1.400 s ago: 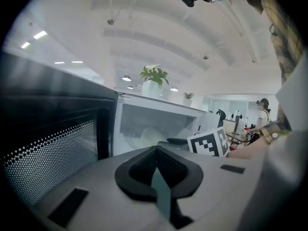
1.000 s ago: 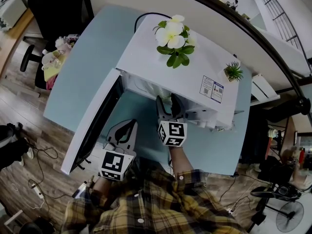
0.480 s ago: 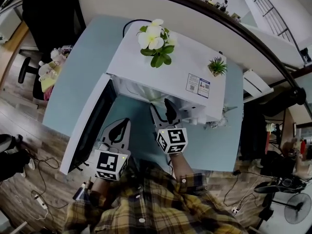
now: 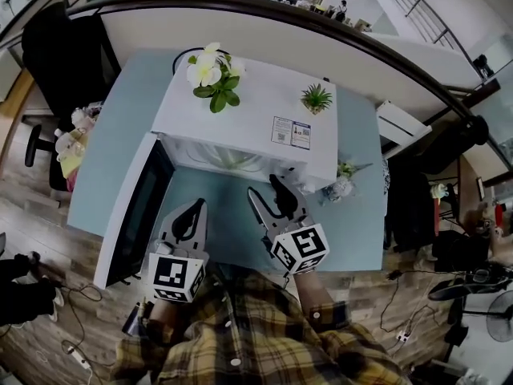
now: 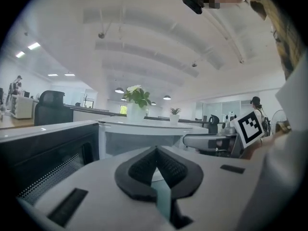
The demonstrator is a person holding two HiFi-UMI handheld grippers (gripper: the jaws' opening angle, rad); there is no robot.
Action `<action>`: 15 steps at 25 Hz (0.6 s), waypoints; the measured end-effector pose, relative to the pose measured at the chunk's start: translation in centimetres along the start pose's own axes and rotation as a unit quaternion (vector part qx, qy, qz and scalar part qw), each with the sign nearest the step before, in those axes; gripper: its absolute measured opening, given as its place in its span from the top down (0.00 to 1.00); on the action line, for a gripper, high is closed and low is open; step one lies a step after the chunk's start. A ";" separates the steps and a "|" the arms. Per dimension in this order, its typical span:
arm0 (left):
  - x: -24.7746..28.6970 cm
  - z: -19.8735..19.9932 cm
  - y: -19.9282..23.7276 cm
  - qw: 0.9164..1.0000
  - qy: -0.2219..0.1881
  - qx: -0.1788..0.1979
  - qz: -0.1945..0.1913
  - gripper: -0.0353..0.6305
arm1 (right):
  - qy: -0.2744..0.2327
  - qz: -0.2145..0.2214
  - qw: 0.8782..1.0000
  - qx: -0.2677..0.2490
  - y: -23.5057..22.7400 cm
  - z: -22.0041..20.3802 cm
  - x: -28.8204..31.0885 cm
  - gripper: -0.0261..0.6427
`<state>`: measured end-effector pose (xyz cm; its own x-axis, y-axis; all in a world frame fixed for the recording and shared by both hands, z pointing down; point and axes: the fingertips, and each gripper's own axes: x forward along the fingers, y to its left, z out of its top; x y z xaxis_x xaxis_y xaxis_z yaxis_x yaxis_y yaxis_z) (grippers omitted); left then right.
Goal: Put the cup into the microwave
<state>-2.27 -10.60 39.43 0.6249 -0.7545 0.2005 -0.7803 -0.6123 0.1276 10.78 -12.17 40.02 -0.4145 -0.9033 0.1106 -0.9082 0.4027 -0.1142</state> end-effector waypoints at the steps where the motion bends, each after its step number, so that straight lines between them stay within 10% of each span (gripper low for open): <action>1: 0.0 0.2 -0.4 1.000 -0.002 0.002 -0.003 0.96 | -0.005 -0.002 1.000 -0.004 -0.1 0.5 -0.8 0.61; 15: 0.3 1.8 -4.1 0.999 -0.018 0.016 -0.035 0.96 | -0.025 -0.064 0.998 0.001 -3.0 2.3 -9.5 0.87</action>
<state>1.21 -8.75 37.25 0.6790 -0.7170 0.1575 -0.7336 -0.6707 0.1094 17.56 -5.10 37.00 -0.2909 -0.9538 0.0755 -0.9536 0.2827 -0.1036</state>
